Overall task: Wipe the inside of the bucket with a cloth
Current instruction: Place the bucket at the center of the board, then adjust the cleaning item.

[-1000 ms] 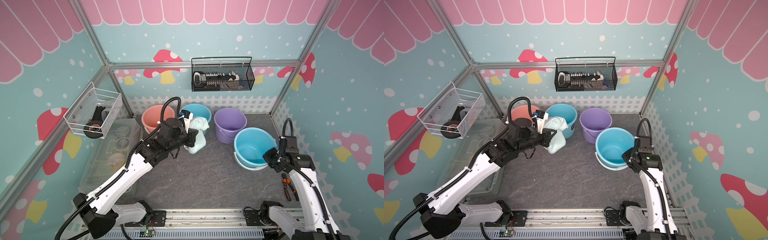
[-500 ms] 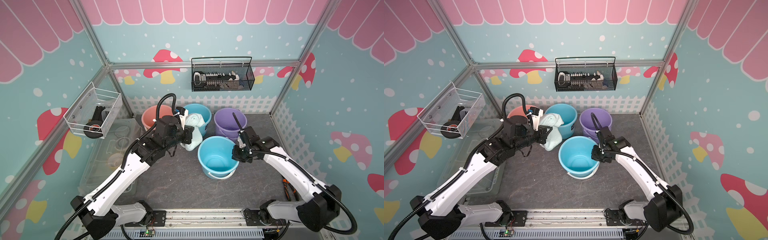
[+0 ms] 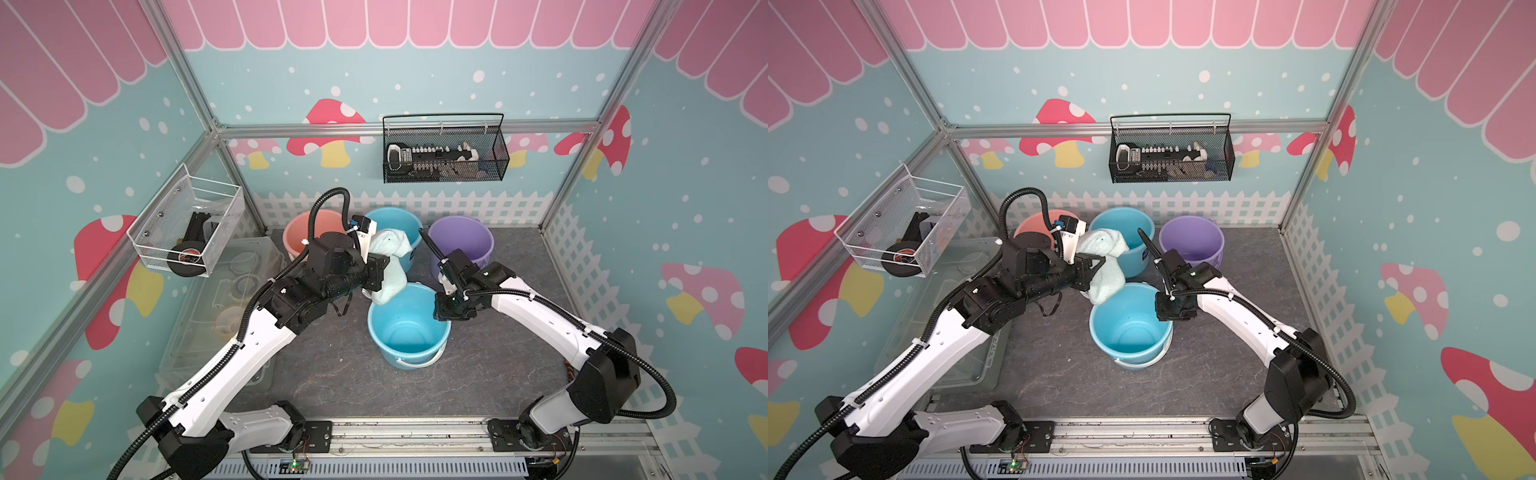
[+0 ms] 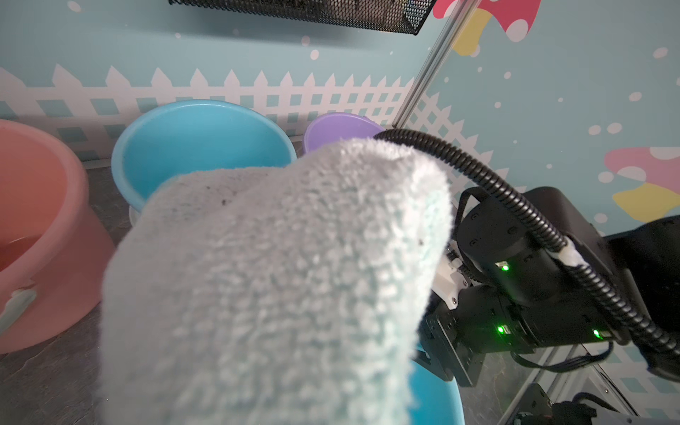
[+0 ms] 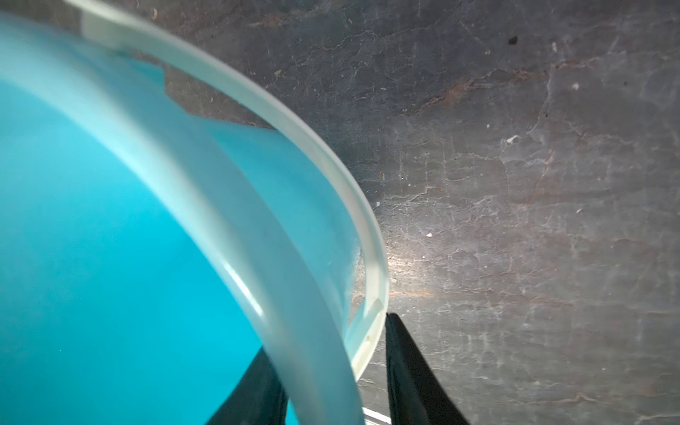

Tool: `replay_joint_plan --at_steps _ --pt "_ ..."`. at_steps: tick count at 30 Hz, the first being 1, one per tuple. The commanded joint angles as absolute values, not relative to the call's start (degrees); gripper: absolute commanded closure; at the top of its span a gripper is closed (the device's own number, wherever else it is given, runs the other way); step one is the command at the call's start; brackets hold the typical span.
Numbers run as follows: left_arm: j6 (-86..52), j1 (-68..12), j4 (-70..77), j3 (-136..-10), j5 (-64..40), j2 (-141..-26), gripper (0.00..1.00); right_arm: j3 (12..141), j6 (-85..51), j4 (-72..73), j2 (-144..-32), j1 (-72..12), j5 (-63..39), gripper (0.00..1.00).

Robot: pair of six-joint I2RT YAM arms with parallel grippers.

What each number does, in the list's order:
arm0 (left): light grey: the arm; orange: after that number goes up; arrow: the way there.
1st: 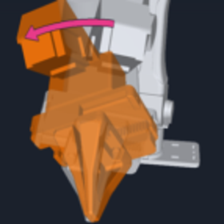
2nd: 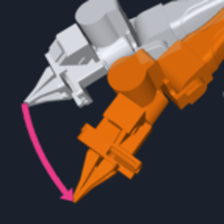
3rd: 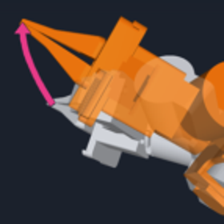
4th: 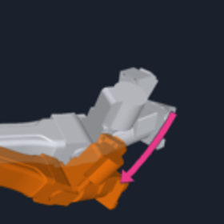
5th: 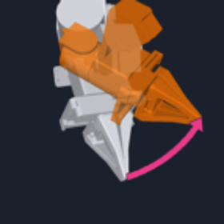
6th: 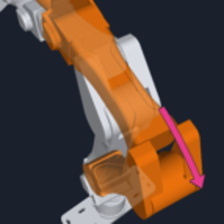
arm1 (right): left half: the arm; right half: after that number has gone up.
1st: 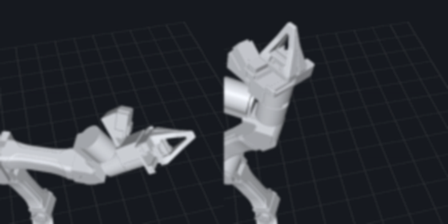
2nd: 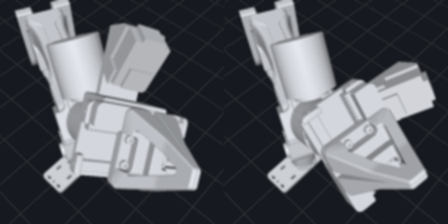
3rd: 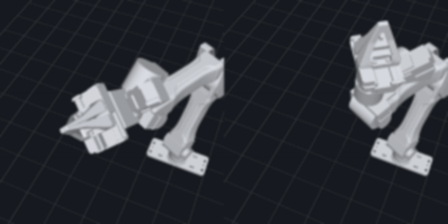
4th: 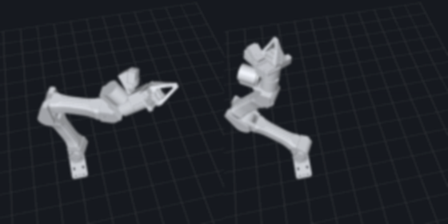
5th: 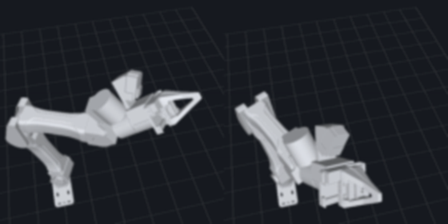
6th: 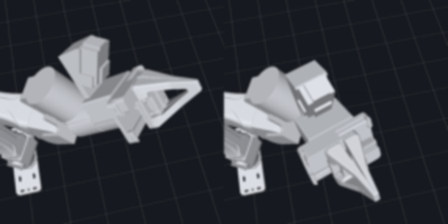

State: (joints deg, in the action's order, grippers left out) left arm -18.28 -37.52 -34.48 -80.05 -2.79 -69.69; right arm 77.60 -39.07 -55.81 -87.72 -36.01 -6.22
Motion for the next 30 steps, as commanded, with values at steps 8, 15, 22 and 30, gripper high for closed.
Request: replay_joint_plan --at_steps 8,15,22,30 --pt "-19.9 -37.2 -33.0 -81.6 -15.2 -71.9 1.0 84.1 -27.7 -60.1 -76.3 -36.2 -4.2 0.41" --pt "-21.9 -37.3 -33.6 -82.3 -24.3 -74.2 1.0 75.3 -5.6 -39.5 -61.5 -36.4 -11.0 0.39" --pt "-23.8 -37.2 -35.3 -82.8 -30.8 -75.2 1.0 72.6 12.6 -26.3 -58.5 -36.4 -21.3 0.29" --pt "-25.5 -37.3 -36.3 -82.8 -35.9 -74.9 1.0 71.1 30.1 -19.2 -60.4 -37.4 -28.5 0.17"
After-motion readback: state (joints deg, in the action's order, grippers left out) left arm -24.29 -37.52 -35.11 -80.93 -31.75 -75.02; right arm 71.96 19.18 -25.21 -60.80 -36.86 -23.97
